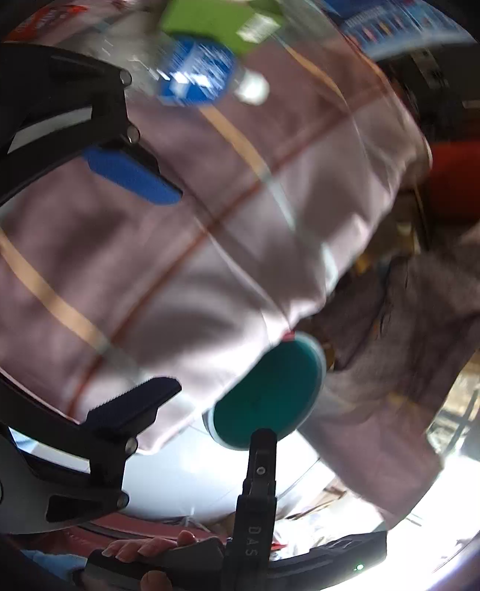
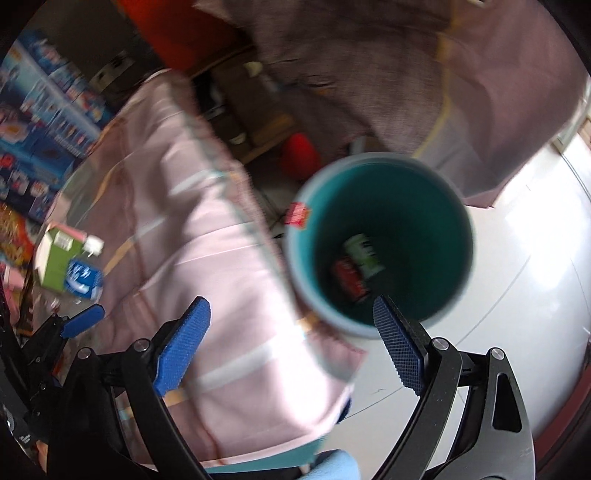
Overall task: Collect trash
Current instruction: 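Return both tools from the bin to the table, then grasp the green box with the left tool while the right tool grasps the blue-label water bottle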
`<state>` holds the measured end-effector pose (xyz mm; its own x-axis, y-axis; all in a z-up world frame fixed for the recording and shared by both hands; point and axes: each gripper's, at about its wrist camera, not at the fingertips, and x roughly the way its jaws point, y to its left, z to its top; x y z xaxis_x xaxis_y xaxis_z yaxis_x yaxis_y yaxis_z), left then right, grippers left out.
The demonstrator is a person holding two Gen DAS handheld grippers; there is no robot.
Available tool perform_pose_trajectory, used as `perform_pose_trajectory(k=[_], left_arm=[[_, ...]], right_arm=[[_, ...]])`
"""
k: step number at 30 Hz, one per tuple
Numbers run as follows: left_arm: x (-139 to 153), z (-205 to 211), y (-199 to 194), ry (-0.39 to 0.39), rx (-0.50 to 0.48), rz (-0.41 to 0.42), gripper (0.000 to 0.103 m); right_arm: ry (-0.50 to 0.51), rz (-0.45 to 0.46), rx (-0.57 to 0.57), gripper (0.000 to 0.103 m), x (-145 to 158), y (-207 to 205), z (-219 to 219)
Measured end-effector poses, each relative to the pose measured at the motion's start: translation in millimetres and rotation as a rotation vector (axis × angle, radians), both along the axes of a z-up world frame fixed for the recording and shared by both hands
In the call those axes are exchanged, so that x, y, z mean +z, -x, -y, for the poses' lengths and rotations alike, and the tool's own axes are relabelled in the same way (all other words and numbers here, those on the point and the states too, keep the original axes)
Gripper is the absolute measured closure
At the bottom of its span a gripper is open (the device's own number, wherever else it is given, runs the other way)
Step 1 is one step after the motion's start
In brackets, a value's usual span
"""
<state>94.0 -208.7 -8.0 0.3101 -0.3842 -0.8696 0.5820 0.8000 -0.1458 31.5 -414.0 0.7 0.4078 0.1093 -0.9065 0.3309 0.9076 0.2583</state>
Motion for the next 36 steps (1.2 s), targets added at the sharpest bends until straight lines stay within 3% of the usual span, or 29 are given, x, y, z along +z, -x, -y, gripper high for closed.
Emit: perform_pose_trajectory(k=[11, 20, 26, 36], left_arm=[[23.1, -140.7, 0.8, 0.04, 0.177, 0.051, 0.004], [14.4, -229.0, -19.4, 0.014, 0.32, 0.072, 0.004], [1.4, -259.2, -40.9, 0.025, 0.366, 0.038, 0.004], [-9.6, -270.3, -57.8, 0.028, 0.374, 0.022, 0.004]], right_arm=[[0.024, -0.023, 0.161, 0.017, 16.4, -27.8, -108.3], [-0.02, -0.046, 0.237, 0.017, 12.4, -62.1, -176.5], [-0.069, -0.082, 0.286, 0.017, 0.7, -99.4, -219.2], [-0.09, -0.133, 0.37, 0.017, -19.8, -143.2, -273.2]])
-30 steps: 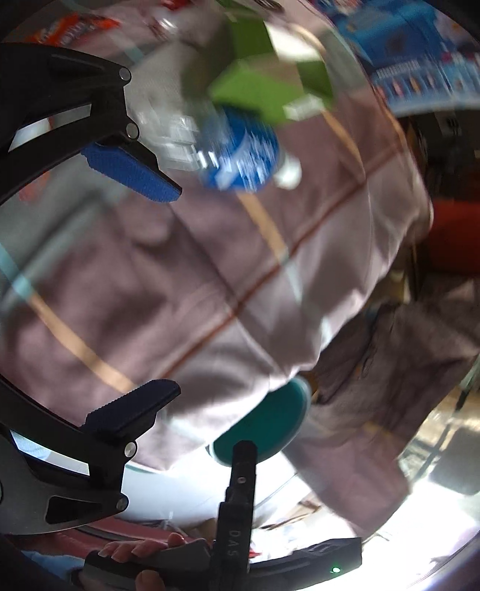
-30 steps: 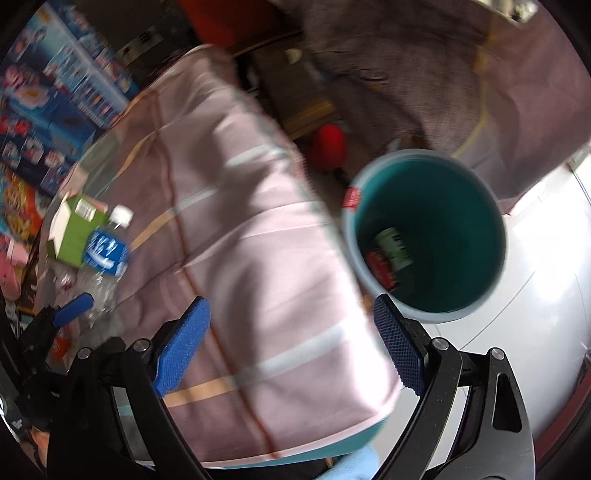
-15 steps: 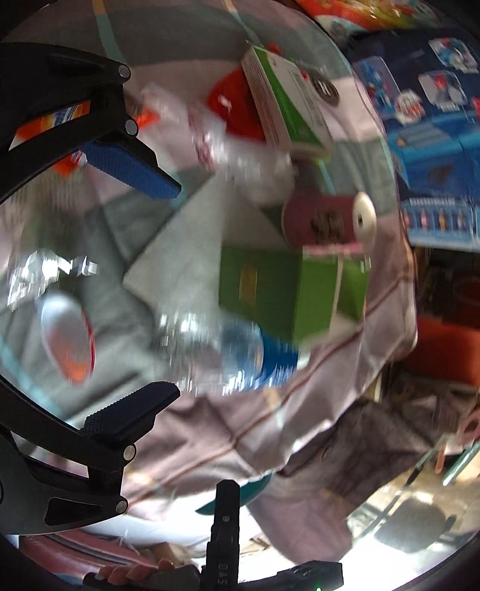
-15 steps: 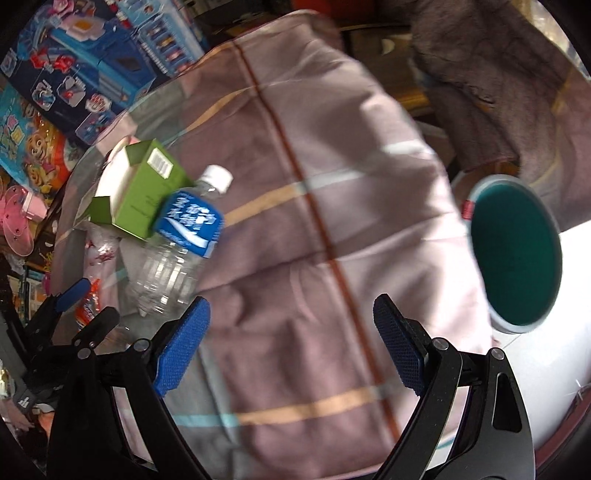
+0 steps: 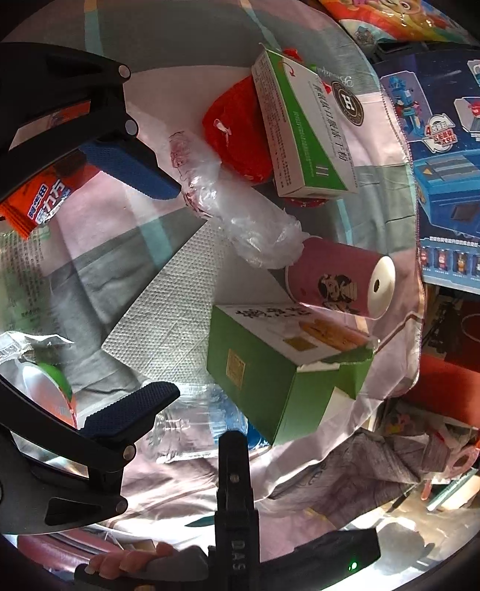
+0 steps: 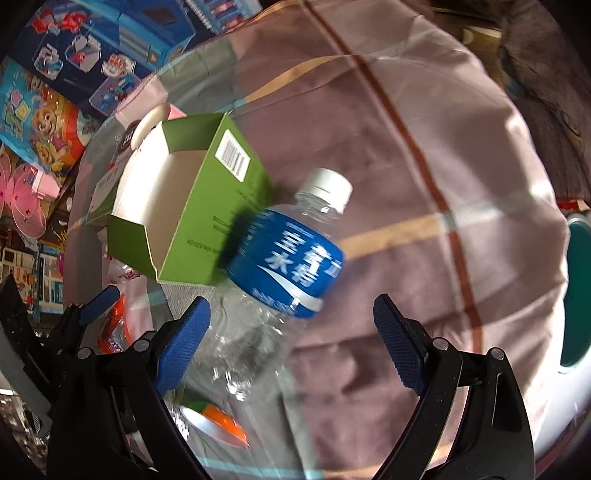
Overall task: Collect trash
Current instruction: 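Grasp the green box with the left tool while the right tool grasps the blue-label water bottle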
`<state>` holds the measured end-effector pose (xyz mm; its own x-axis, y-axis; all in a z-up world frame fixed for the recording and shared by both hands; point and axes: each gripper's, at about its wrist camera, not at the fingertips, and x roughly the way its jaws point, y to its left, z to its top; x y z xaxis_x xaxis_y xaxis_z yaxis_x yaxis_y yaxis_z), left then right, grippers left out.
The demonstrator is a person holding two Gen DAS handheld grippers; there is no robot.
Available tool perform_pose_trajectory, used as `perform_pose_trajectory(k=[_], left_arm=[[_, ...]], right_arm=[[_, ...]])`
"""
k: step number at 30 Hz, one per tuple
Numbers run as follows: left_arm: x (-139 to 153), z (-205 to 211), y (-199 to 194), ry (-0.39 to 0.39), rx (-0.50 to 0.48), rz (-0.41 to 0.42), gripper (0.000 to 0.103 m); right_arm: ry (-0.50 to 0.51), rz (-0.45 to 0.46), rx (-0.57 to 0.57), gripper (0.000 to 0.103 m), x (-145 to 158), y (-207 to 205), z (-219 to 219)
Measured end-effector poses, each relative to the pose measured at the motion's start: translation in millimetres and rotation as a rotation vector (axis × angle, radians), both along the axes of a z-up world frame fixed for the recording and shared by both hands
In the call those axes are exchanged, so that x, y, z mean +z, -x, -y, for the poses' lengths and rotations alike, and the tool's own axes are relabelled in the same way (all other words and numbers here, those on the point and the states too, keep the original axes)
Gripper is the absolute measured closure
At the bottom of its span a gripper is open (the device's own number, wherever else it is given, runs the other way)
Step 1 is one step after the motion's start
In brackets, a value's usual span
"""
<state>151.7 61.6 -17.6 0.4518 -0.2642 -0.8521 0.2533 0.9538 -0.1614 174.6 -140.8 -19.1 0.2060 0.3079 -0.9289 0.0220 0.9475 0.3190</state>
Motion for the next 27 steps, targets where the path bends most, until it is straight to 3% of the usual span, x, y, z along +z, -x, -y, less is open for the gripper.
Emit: perform_pose_trajectory(k=[5, 7, 11, 20, 25, 26, 27], left_arm=[[-2.5, -0.2, -3.1, -0.007, 0.003, -0.001, 0.004], [-3.6, 1.8, -6.0, -0.003, 0.001, -0.006, 0.004], [-3.8, 12.8, -7.9, -0.004, -0.014, -0.009, 0.004], [-1.4, 56.0, -22.6, -0.028, -0.052, 0.02, 0.004], [-4.7, 73.1, -39.7, -0.049, -0.014, 0.064, 0.004], [-5.5, 73.6, -42.7, -0.047, 0.002, 0.072, 0.007], [-5.5, 73.8, -45.3, -0.044, 0.012, 0.077, 0.023]], right_arm=[[-0.01, -0.011, 0.018, 0.017, -12.0, -2.2, -3.7], [-0.021, 0.014, 0.036, 0.036, -10.5, -0.3, -2.7], [0.034, 0.039, 0.044, 0.037, -7.8, 6.6, 11.9], [0.11, 0.056, -0.066, 0.037, -3.9, 25.0, 90.0], [0.092, 0.052, -0.092, 0.037, -6.3, 28.5, 111.5], [0.09, 0.054, -0.091, 0.037, -6.4, 28.7, 113.8], [0.09, 0.057, -0.089, 0.037, -6.2, 27.5, 113.8]])
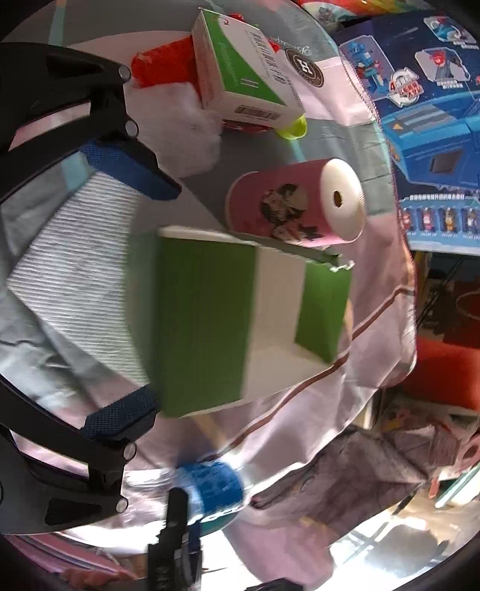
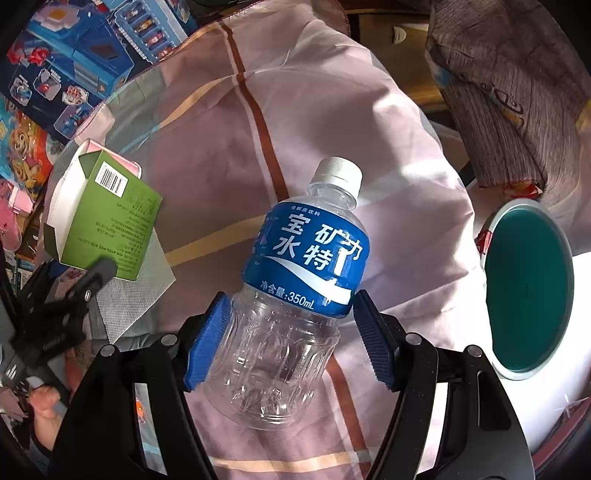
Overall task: Collect trash
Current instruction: 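Grasp the green box with the left tool while the right tool grasps the blue-label water bottle, then carry the green box and water bottle to the teal bin and release both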
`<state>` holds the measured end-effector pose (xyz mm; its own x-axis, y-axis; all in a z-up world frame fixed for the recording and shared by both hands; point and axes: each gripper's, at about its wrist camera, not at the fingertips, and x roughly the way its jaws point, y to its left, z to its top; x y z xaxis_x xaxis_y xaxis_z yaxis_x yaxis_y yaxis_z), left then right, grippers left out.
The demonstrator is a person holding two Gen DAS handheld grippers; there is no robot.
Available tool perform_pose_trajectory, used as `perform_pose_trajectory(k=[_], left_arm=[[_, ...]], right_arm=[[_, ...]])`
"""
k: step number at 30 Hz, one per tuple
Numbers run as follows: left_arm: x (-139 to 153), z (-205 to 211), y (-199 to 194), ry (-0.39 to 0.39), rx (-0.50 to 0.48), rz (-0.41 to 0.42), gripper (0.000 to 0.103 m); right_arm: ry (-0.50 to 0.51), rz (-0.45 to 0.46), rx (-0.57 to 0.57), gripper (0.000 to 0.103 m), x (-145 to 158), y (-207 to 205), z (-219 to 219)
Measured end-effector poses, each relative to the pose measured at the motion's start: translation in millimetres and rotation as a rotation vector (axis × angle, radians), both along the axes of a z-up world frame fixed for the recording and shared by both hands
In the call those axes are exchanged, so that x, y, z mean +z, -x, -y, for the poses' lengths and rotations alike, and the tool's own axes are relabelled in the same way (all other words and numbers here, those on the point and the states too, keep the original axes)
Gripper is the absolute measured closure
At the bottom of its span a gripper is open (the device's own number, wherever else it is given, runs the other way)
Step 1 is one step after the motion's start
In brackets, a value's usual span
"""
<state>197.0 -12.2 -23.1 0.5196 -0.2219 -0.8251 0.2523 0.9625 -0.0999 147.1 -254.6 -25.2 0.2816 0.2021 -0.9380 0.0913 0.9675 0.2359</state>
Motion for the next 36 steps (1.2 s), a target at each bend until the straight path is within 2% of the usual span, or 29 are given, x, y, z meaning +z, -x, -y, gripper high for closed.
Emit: perform_pose_trajectory(k=[1, 3, 8, 15, 24, 29, 36], left_arm=[[-1.7, 0.9, -2.8, 0.003, 0.003, -0.007, 0.035], [-2.4, 0.5, -5.3, 0.004, 0.016, -0.006, 0.04], [0.8, 0.9, 1.1, 0.002, 0.026, -0.01, 0.04], [22.7, 5.4, 21.2, -0.016, 0.01, 0.021, 0.04], [47.5, 45.2, 45.1, -0.013, -0.059, 0.053, 0.04], [60.0, 78.0, 57.6, -0.001, -0.12, 0.057, 0.04], [69.0, 152.4, 74.2, -0.021, -0.265, 0.063, 0.04]], right_arm=[[0.001, 0.002, 0.004, 0.037, 0.3, -0.1, 0.7], [-0.002, 0.008, 0.012, 0.037, -0.1, -1.9, 1.5], [-0.042, 0.01, 0.019, 0.036, -4.5, -4.2, 1.5], [-0.082, 0.05, 0.026, 0.037, 7.4, 14.8, 12.7], [-0.137, 0.123, -0.029, 0.038, 30.4, 46.1, 49.1], [-0.142, 0.188, -0.085, 0.038, 49.7, 66.8, 81.6], [-0.131, 0.253, -0.249, 0.037, 65.3, 110.2, 167.2]])
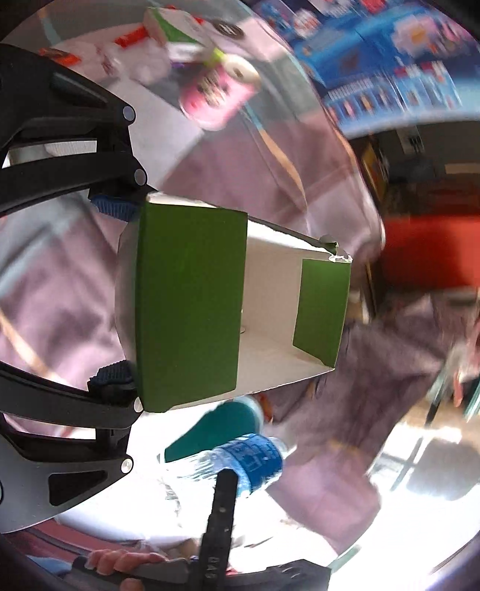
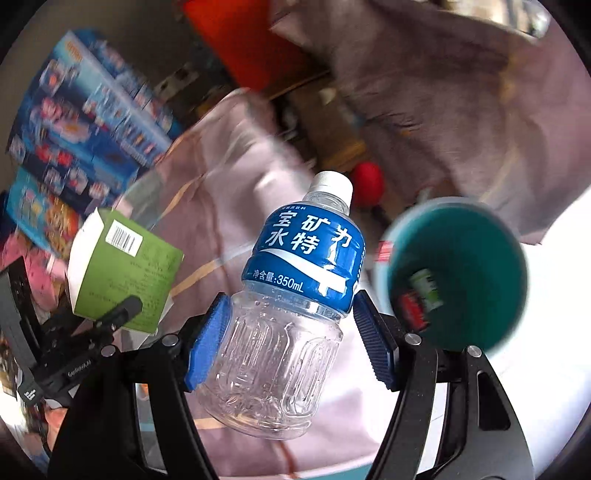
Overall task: Collect trash
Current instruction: 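Carry the green box and water bottle to the teal bin and release both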
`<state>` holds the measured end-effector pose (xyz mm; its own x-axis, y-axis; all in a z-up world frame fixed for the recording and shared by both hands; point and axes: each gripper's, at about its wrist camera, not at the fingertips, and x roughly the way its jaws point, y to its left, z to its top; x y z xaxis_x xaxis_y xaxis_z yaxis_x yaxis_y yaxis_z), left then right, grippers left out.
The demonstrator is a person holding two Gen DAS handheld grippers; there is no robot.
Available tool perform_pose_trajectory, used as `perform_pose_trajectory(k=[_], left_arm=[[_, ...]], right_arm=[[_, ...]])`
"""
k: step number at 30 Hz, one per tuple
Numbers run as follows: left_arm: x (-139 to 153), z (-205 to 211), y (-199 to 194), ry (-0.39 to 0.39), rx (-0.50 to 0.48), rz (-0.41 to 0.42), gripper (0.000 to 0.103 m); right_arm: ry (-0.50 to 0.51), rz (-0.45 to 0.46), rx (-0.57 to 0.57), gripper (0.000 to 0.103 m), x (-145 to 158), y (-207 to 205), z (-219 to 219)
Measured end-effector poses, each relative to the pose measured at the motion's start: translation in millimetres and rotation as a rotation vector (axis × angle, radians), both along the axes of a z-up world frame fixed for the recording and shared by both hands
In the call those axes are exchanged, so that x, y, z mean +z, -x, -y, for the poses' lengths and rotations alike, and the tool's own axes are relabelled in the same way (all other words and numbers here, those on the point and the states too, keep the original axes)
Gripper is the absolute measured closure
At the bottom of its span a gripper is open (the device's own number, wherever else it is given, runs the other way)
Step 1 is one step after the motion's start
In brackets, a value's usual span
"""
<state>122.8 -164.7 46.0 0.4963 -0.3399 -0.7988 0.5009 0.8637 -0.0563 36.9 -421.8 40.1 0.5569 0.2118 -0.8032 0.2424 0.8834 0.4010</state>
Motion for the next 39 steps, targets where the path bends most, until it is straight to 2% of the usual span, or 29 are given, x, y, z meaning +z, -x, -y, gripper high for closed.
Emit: perform_pose_trajectory(k=[8, 11, 17, 28, 30, 31, 39], left_arm=[[-11.4, 103.5, 11.8, -0.024, -0.179, -0.024, 0.04], [-25.0, 141.0, 11.5, -0.039, -0.241, -0.053, 0.04], [-53.3, 189.0, 9.2, -0.084, -0.31, -0.097, 0.04], [-100.4, 233.7, -7.4, -0.143, -0.366, -0.185, 0.04], [-106.4, 241.3, -12.3, -0.149, -0.372, -0.197, 0.04], [-109.5, 244.8, -13.9, -0.149, -0.374, -0.205, 0.04], [-126.2, 259.9, -17.2, -0.171, -0.39, -0.236, 0.039]], right_arm=[[0.009, -0.031, -0.192, 0.037, -14.2, 42.7, 95.7], [-0.003, -0.058, -0.223, 0.037, -27.2, 48.4, 115.9], [-0.04, -0.13, -0.221, 0.037, -59.5, 40.5, 131.4], [-0.147, -0.233, -0.239, 0.036, -117.2, 24.2, 155.3], [-0.161, -0.235, -0.251, 0.034, -118.4, 25.2, 160.2], [-0.154, -0.232, -0.257, 0.03, -117.2, 25.8, 162.1], [-0.122, -0.212, -0.305, 0.025, -108.5, 34.8, 176.8]])
